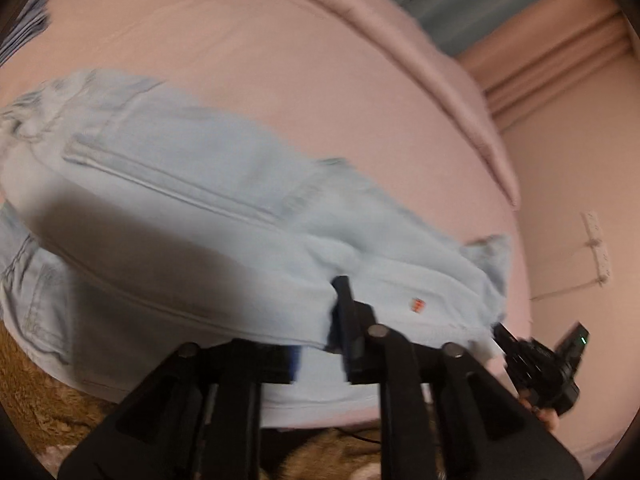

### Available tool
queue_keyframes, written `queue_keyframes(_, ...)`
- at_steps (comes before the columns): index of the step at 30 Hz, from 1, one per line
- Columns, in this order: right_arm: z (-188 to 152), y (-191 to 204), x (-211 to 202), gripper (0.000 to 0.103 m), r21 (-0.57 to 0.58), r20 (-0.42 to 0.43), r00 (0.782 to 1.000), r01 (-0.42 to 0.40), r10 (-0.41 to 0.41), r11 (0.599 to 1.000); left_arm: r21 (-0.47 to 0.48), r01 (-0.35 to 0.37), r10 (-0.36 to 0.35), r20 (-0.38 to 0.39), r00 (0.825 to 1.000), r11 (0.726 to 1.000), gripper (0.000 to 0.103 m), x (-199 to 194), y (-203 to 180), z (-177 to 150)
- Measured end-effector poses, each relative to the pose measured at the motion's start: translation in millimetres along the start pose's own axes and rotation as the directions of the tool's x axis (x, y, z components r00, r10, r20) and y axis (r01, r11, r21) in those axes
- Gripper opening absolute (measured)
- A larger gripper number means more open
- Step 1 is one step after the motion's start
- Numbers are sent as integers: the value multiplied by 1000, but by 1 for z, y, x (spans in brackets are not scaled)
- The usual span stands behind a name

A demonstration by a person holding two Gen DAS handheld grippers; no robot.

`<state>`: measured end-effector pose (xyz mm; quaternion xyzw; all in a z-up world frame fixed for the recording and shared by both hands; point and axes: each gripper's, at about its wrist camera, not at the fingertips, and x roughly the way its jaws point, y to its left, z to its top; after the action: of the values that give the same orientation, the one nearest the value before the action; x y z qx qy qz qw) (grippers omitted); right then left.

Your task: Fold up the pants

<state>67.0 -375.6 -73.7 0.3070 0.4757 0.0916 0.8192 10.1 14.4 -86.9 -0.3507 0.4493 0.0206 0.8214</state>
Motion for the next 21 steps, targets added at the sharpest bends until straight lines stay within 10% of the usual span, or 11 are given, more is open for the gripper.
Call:
queue_keyframes(7,-3,-6,11,4,28,-17,1000,7,-7,1000,-120,-20,31,91,995,993,32,-8,34,21)
queue_keyframes(10,-1,-4,9,4,17,-8,1000,7,-7,1000,-120,0,14,117,993,993,10,-25,36,23)
queue_keyframes(21,-10,-13,-8,4,8,-19,999,35,-35,999,-72,-122,117,-63,991,990,12,-17,39,-28)
